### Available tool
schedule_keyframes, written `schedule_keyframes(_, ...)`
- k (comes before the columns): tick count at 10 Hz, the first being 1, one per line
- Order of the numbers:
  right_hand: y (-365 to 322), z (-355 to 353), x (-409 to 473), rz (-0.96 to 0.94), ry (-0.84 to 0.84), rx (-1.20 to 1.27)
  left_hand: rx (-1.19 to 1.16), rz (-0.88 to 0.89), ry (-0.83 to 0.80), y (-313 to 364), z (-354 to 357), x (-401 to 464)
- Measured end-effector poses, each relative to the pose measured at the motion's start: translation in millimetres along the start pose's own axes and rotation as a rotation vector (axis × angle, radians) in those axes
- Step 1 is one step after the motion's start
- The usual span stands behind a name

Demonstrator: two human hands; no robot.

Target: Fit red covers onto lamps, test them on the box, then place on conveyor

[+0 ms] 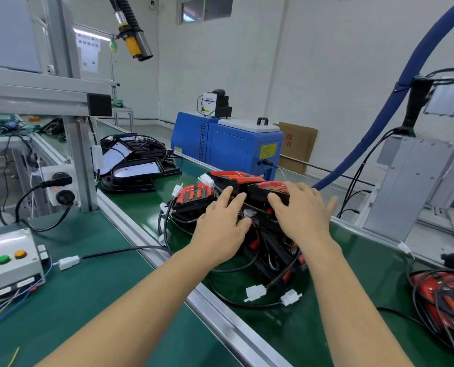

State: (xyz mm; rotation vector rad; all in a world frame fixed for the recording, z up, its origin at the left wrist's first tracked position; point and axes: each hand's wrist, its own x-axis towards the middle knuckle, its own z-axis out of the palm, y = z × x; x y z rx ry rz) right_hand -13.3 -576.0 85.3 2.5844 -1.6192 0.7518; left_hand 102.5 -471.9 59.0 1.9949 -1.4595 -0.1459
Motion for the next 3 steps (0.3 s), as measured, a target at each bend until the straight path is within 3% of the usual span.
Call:
schedule_keyframes(2, -18.6, -6.5, -17.6, -0.117, 0.099, 0.079, -0.099, -0.046, 0.117, -28.6, -18.1, -49.5)
schedule_keyframes(3, -40.6, -0.6, -45.6, -0.283, 0.121, 0.133, -0.131, -0.14, 0.146, -46.0, -30.1, -84.1)
